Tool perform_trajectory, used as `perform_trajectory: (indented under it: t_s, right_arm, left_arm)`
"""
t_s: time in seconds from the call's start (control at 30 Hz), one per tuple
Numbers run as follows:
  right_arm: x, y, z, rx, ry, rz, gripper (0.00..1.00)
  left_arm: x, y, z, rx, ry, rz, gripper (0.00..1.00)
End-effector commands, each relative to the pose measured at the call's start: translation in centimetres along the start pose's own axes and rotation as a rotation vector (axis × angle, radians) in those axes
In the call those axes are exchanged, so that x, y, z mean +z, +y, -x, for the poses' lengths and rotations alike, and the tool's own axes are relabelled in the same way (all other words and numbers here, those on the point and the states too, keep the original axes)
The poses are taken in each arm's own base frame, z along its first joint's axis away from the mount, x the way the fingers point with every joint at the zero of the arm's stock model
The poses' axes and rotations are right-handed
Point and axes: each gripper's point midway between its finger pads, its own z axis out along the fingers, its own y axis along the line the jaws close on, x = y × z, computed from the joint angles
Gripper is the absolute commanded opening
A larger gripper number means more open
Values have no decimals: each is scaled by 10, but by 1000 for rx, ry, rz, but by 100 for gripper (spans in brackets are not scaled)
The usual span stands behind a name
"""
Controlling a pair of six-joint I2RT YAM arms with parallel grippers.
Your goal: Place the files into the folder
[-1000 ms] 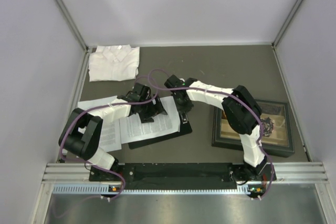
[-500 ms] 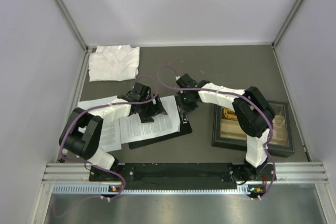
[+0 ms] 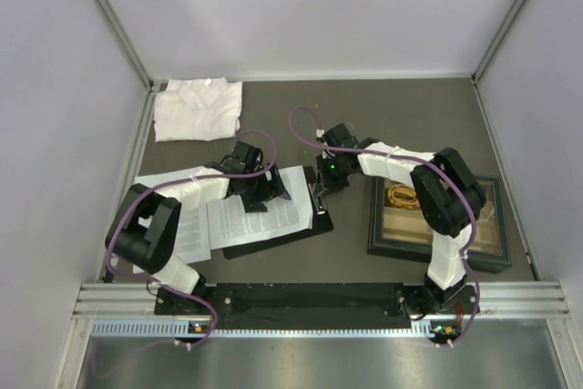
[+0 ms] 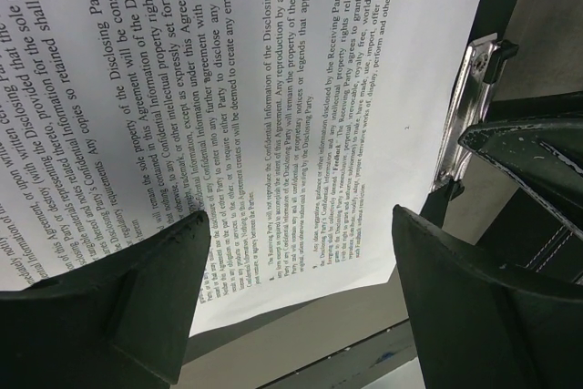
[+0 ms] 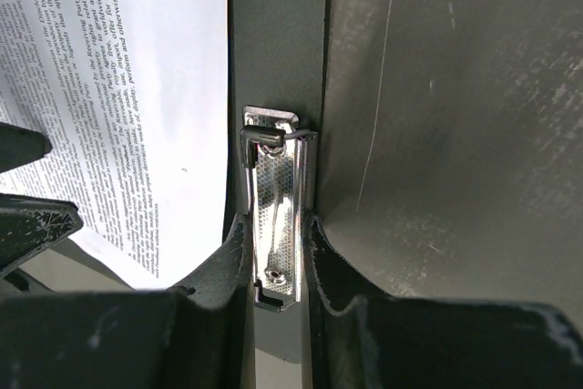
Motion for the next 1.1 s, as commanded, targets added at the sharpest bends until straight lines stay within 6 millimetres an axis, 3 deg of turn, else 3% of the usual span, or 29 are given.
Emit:
perform_trajectory:
  t_s: [0.0, 0.37, 0.67, 0.83, 1.07]
  right_arm:
    - [28, 14, -16, 32, 44, 108, 0]
    - [27, 14, -17, 47, 50, 110, 0]
    - [21, -1, -14, 1, 39, 12, 0]
    - [18, -4, -11, -39, 44, -12, 0]
    - [18, -4, -11, -39, 44, -12, 0]
  left_arm:
    - [29, 23, -35, -8, 115, 67, 86]
    - [45, 12, -54, -11, 155, 39, 86]
    - [33, 15, -34, 52, 77, 113, 86]
    - [22, 29, -24, 125, 56, 216, 88]
    - [18, 21, -17, 206, 68, 213, 89]
